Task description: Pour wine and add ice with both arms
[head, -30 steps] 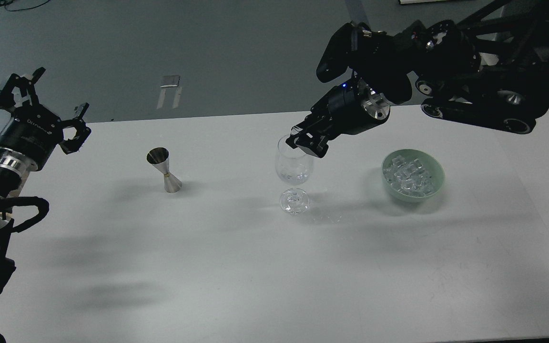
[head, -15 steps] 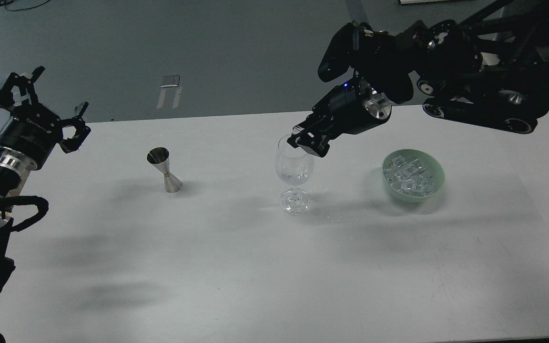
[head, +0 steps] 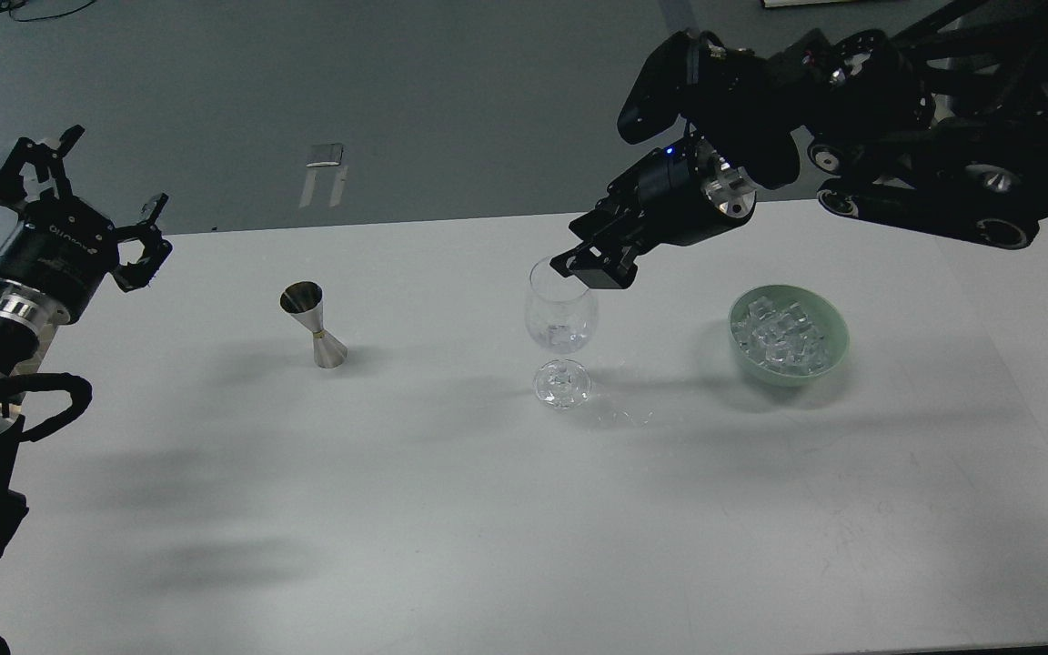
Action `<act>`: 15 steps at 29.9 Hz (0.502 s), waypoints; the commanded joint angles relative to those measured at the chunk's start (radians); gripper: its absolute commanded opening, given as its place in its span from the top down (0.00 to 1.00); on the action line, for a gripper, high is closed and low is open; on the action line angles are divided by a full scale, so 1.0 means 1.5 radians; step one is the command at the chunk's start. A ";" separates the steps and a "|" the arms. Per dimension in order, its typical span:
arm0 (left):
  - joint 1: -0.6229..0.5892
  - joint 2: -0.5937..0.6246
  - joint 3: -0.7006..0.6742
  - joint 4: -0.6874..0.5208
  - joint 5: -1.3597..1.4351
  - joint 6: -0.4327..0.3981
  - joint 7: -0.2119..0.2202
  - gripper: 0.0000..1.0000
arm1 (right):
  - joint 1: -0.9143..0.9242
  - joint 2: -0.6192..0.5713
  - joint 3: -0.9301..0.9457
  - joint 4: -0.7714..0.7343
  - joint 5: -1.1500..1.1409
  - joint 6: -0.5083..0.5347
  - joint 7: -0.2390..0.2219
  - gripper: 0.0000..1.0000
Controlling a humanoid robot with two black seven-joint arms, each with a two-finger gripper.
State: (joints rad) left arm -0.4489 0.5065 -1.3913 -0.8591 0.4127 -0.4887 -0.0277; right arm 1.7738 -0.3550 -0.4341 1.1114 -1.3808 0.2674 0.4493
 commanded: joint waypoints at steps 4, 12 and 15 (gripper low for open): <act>-0.004 0.003 0.000 0.000 0.000 0.000 0.000 0.02 | 0.009 -0.011 0.055 -0.109 0.156 -0.010 -0.004 0.43; -0.032 0.003 0.001 0.011 0.011 0.000 -0.001 0.02 | -0.183 -0.052 0.277 -0.181 0.506 -0.075 -0.006 0.04; -0.040 0.001 0.002 0.018 0.022 0.000 -0.001 0.02 | -0.270 -0.051 0.405 -0.182 0.552 -0.074 -0.005 0.04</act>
State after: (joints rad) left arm -0.4969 0.5123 -1.3898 -0.8410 0.4305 -0.4887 -0.0277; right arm 1.4899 -0.4266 0.0007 0.8398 -0.6305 0.1607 0.4402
